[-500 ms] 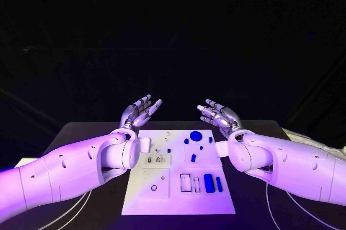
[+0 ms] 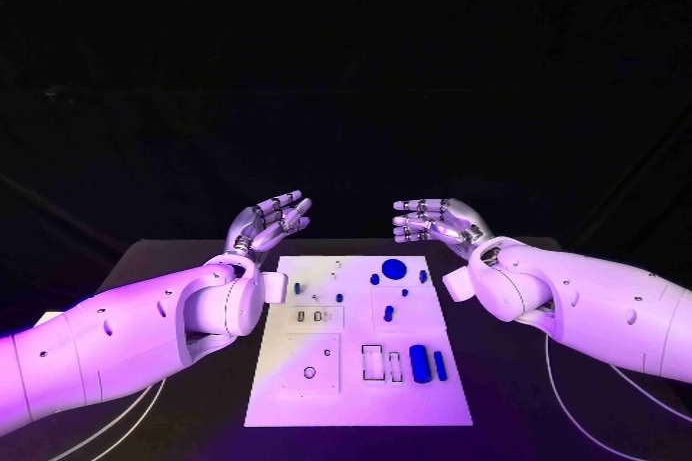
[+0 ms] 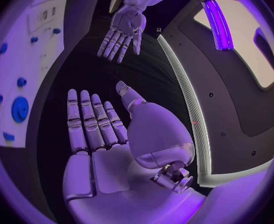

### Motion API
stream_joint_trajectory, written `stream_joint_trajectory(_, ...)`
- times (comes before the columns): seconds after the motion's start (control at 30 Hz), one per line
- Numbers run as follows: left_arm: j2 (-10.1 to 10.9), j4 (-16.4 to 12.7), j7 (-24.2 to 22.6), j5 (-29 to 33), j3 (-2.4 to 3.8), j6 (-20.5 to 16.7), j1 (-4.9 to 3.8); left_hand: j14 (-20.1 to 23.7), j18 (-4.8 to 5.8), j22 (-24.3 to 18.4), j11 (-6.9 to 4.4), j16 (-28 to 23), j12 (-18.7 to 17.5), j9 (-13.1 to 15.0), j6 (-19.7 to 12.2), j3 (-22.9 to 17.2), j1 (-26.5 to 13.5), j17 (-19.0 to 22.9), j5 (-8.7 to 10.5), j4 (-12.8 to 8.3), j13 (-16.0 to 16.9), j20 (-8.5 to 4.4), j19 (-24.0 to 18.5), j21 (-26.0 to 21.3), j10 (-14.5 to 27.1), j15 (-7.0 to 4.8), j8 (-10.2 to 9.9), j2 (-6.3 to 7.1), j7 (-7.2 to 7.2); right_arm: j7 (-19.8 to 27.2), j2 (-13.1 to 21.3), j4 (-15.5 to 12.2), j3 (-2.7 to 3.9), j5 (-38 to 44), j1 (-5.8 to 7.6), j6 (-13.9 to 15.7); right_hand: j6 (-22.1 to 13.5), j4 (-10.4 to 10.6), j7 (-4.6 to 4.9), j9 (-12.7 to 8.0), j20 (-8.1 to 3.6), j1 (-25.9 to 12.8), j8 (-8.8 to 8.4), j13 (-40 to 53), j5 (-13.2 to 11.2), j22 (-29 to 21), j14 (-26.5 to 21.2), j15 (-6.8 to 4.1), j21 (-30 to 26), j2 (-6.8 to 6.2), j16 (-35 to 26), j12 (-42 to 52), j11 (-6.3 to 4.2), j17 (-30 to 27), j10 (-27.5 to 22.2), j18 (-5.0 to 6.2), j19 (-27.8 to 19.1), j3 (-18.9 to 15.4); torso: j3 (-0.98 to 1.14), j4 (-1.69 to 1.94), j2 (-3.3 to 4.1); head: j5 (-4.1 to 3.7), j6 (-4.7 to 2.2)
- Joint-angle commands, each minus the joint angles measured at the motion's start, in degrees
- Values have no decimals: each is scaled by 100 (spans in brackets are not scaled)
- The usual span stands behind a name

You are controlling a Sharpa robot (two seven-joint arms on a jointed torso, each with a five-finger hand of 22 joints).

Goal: Assemble the parts on the task board

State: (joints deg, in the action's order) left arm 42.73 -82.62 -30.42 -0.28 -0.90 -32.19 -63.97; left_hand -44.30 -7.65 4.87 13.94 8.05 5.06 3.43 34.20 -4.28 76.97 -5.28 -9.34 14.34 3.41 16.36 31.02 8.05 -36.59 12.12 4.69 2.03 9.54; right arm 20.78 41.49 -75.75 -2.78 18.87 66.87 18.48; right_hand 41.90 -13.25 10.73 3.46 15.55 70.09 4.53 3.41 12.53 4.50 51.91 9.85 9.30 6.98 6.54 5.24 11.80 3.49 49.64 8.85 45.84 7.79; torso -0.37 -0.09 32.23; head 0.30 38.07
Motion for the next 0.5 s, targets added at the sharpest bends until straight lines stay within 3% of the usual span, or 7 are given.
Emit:
stream_joint_trajectory(0.03,18,-131,-152,-78,1,267,-2,-1858,-303,311,-315,645,472,95,1530,86,167,-387,-19,-215,126,-227,1906,801,-1799,-476,315,-153,444,-29,-3,-25,-9,1162,21,15,1080,-318,229,33,-232,181,11,16,-142,9,1238,-300,272,-50,115,15,-201,30,951,179,903,267,-8,26,107,-4,-28)
stream_joint_trajectory(0.23,180,-369,-34,-568,5,463,-7,-2288,-297,308,-476,694,577,104,1909,86,261,-636,-20,-305,158,-383,2265,908,-2250,-631,394,-241,322,-139,57,-36,12,1986,140,59,1359,-326,136,36,-468,180,-25,23,-61,46,1864,-499,485,-189,183,-55,-334,103,1362,175,1410,545,-34,73,274,-68,-76)
stream_joint_trajectory(0.37,271,-541,69,-909,14,585,-11,-2380,-297,295,-529,688,594,112,2038,74,305,-734,-16,-334,173,-424,2342,918,-2416,-674,404,-251,272,-279,88,-30,22,2601,210,101,1487,-322,95,39,-595,181,-36,29,-43,104,2197,-605,652,-285,252,-88,-401,182,1559,169,1678,663,-67,108,374,-103,-111)
stream_joint_trajectory(0.5,374,-765,182,-1051,35,637,-14,-2677,-297,326,-616,872,614,120,2159,73,321,-952,-16,-339,211,-524,2576,1028,-2637,-778,387,-232,201,-825,116,-45,56,3752,292,127,1612,-317,16,42,-810,180,-47,42,7,273,2837,-793,1035,-437,538,-107,-511,394,1778,173,2200,681,-96,151,498,-149,-161)
